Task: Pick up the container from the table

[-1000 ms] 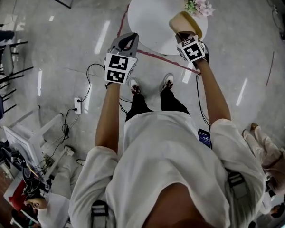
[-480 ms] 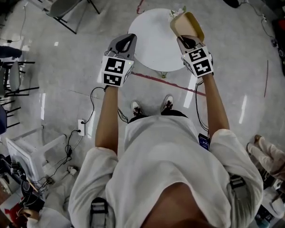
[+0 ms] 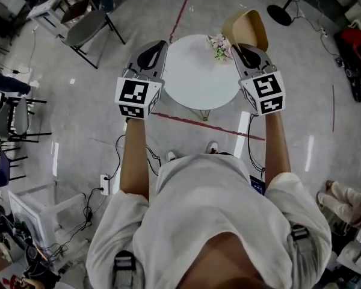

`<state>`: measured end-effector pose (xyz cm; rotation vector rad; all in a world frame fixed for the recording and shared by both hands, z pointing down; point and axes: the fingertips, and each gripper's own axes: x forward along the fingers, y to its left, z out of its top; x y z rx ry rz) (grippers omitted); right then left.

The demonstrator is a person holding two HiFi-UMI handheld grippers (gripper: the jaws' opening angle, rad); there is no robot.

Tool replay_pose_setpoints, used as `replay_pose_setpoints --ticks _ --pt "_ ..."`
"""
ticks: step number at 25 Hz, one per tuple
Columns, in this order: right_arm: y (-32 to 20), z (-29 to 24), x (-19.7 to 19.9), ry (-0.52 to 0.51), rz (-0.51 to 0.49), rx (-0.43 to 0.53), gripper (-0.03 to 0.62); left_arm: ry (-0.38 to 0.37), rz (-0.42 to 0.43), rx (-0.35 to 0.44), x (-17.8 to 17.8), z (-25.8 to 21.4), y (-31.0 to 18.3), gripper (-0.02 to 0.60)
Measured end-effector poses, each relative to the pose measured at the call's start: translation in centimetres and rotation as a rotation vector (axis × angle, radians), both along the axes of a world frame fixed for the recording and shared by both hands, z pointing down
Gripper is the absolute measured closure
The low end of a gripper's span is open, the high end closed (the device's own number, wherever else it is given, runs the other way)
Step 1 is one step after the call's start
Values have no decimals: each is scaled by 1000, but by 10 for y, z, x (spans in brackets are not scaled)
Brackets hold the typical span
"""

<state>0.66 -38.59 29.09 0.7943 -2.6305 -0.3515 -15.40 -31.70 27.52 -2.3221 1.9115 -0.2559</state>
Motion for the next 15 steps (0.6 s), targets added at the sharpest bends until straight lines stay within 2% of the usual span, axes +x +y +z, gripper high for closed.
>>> replay_pose_setpoints --ticks 7,15 --pt "9 -61 9 -124 15 86 577 -50 44 90 17 -54 4 568" --pt "18 -75 10 -149 3 88 577 -68 68 107 28 -65 8 568"
